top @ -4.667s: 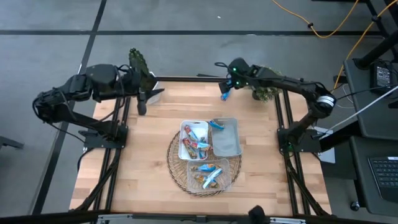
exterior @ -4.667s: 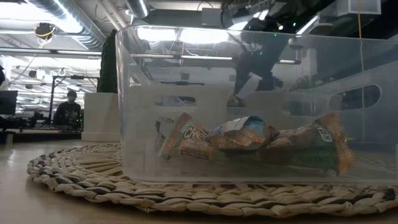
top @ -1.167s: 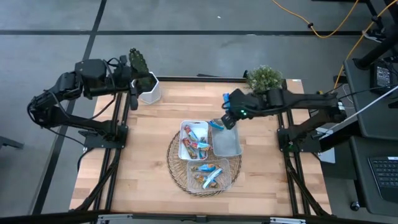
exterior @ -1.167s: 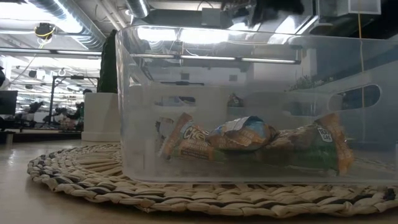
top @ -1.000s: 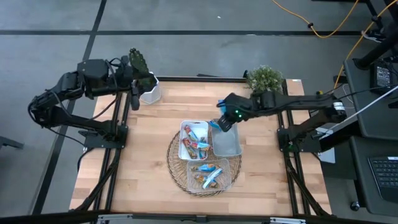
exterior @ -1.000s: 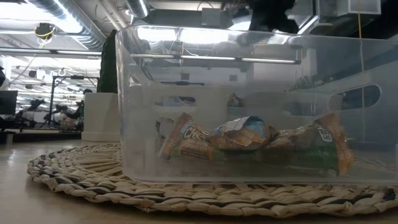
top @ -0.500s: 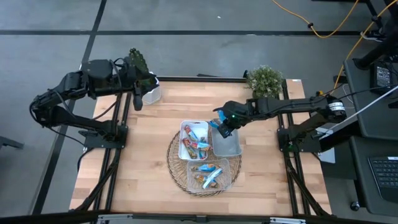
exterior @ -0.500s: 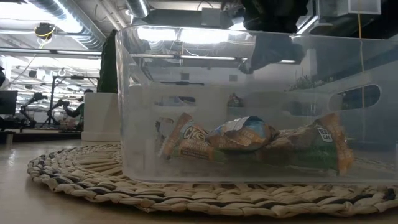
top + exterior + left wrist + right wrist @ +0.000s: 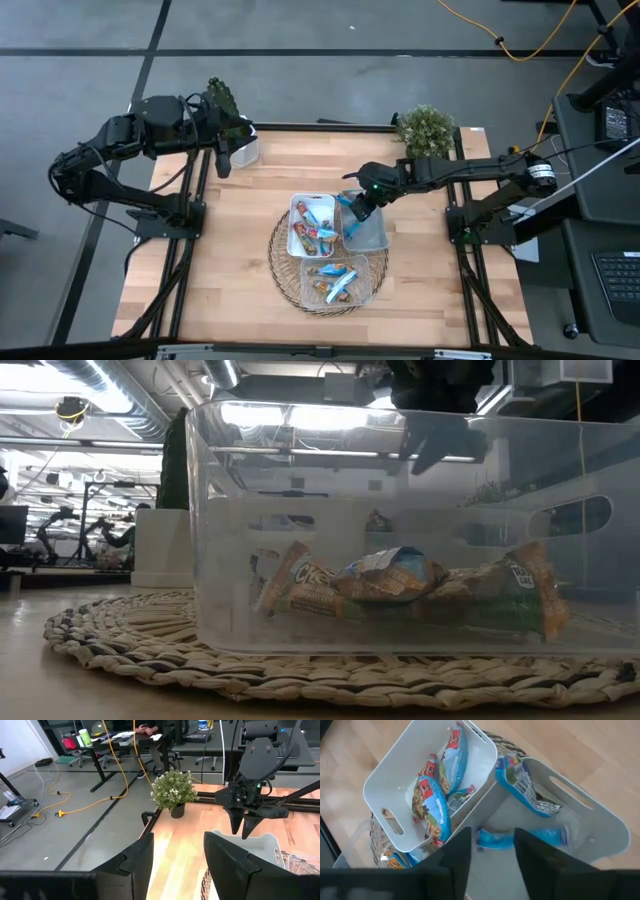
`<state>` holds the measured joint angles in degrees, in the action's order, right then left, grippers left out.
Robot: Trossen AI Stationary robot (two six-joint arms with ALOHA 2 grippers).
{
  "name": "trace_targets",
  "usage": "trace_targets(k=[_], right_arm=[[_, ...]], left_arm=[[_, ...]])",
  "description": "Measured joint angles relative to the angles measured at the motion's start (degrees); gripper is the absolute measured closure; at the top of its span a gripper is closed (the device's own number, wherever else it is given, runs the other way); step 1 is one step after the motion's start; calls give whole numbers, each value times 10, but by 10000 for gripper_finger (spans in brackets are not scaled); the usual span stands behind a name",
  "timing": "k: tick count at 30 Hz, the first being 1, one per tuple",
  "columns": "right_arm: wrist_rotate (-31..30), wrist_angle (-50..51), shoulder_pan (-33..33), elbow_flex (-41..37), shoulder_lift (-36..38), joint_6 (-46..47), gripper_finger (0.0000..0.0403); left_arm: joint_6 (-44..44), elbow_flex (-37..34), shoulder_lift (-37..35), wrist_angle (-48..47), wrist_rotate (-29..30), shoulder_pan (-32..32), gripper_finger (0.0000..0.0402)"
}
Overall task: Pick and place Granola Bars by type
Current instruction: Adjust the granola bars
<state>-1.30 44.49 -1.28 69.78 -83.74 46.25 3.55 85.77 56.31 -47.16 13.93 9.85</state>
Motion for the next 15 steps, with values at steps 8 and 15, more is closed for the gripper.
trace_targets(k=[8,15], right_arm=[[-1,-3,0,0,0,2,174],[72,-109,4,0,1,-87,169]], left_arm=[[0,0,0,0,-1,0,235],[0,0,0,0,-1,0,235]])
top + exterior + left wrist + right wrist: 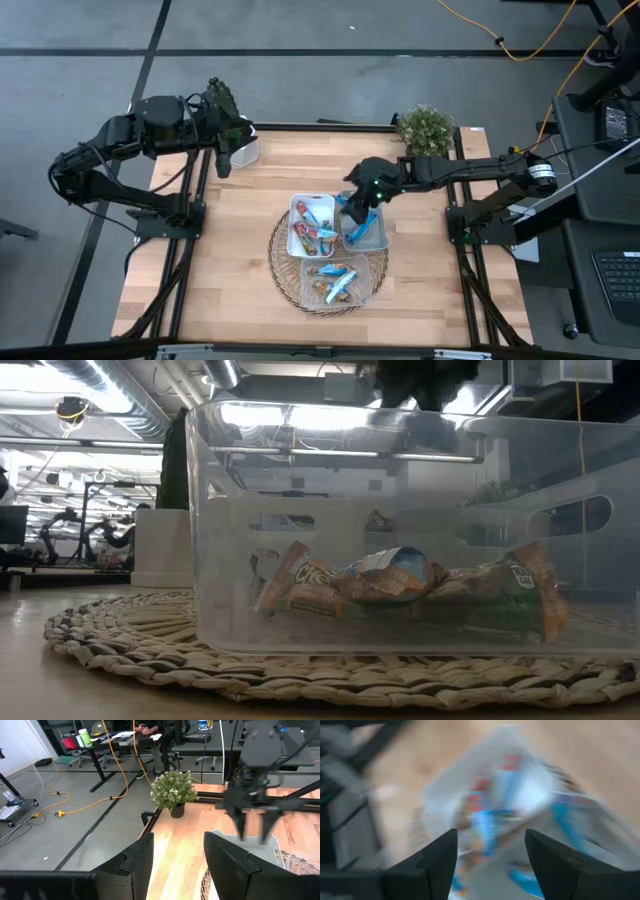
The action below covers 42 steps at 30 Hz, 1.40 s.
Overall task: Pick and place Granola Bars by type
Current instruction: Adjust the granola bars
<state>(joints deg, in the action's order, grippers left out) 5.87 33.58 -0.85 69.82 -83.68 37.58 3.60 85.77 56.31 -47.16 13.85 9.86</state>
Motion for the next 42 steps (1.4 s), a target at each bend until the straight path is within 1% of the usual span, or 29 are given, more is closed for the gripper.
trace_targets(k=[3,5,11,16,19,22,25,28,30,33,36,39,42], right_arm=[[82,-47,10,1,0,-48,176],[114,-53,18,1,1,-72,182],[119,-48,33,1,-12,-169,191],[141,-50,27,1,-48,-174,192],[140,-45,27,5,-64,-180,192],[99,-42,34,11,-67,-192,192],[34,-9,40,29,-63,-217,192],[-34,40,41,52,-55,-233,192],[-65,69,39,63,-45,-233,192],[-98,100,29,71,-24,-236,192],[-125,131,20,72,8,-228,192],[-158,167,20,72,43,-218,192],[-191,195,20,72,74,-223,192]], left_arm=[[0,0,0,0,0,0,235],[0,0,0,0,0,0,235],[1,0,1,0,-11,0,235],[1,0,3,0,-12,0,235],[-13,0,3,0,-30,0,235],[-40,-1,9,1,-43,0,235],[-44,-18,26,-1,-70,0,235],[-27,-60,54,3,-113,0,235],[-9,-98,79,25,-145,0,235],[23,-150,115,82,-195,0,235],[51,-192,160,131,-227,0,235],[71,-214,205,160,-249,0,235],[86,-217,251,155,-268,-3,235]])
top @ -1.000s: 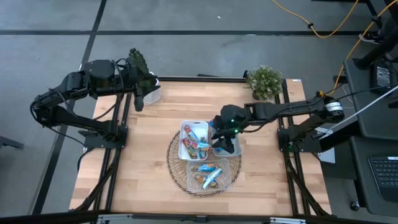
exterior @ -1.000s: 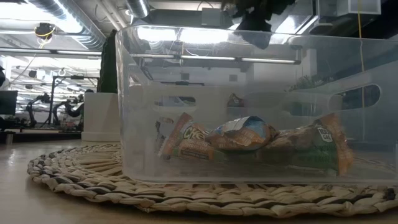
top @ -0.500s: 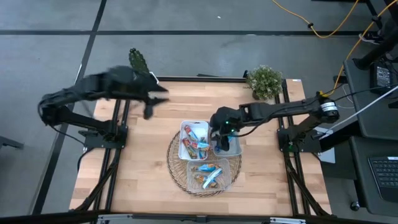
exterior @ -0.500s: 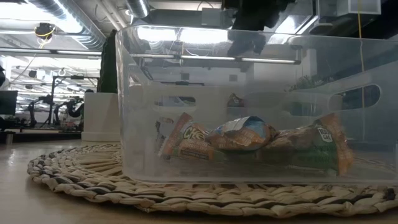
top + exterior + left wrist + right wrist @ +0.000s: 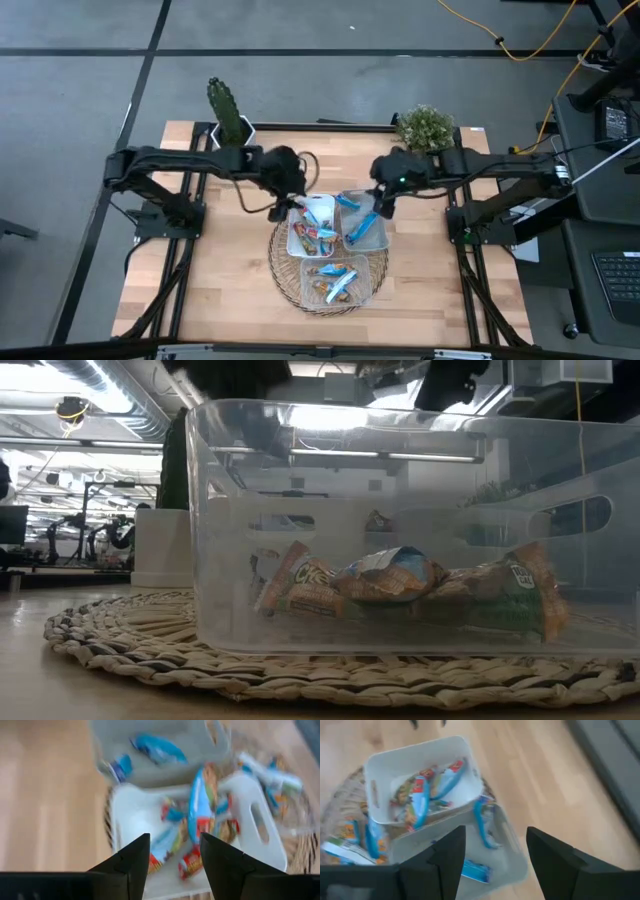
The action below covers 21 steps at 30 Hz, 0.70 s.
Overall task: Pick and place Granola Bars by type
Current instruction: Adjust the granola bars
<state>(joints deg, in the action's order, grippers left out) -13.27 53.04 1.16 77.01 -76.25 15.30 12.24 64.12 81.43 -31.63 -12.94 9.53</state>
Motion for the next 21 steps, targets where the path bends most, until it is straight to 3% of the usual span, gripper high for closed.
trace_targets(k=[9,21], right_arm=[[-2,18,0,0,40,-60,192],[19,22,-3,0,41,-114,192]], left_arm=[[46,0,93,32,-22,-60,235],[4,1,179,94,14,-99,235]])
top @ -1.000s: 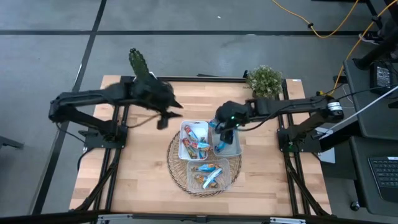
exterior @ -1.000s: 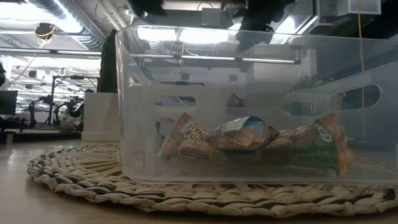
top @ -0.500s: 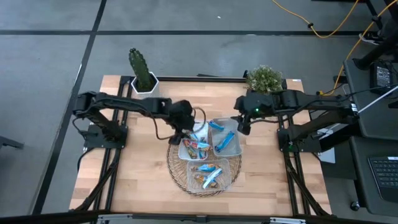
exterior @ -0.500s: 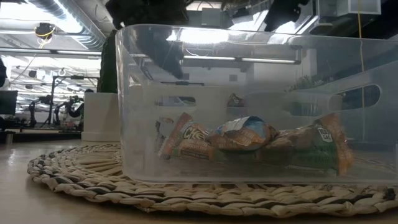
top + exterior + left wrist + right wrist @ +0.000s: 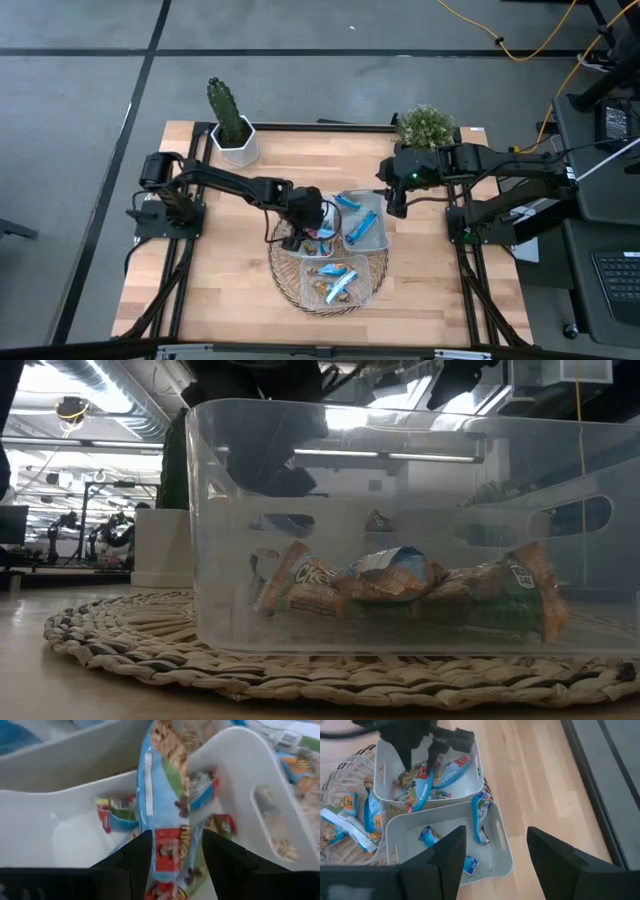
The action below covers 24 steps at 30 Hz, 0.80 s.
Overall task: Pick and place Granola Bars by type
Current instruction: Adjust the granola bars
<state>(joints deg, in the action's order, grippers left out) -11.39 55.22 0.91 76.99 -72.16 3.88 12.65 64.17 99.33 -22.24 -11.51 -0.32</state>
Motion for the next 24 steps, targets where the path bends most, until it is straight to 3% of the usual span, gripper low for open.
trace_targets(k=[13,17,24], right_arm=[[10,2,0,0,0,1,192],[11,2,0,0,0,1,192],[11,2,0,0,0,1,192]], left_arm=[[0,0,31,7,25,5,243],[0,0,26,10,31,6,279],[-12,0,26,6,34,6,375]])
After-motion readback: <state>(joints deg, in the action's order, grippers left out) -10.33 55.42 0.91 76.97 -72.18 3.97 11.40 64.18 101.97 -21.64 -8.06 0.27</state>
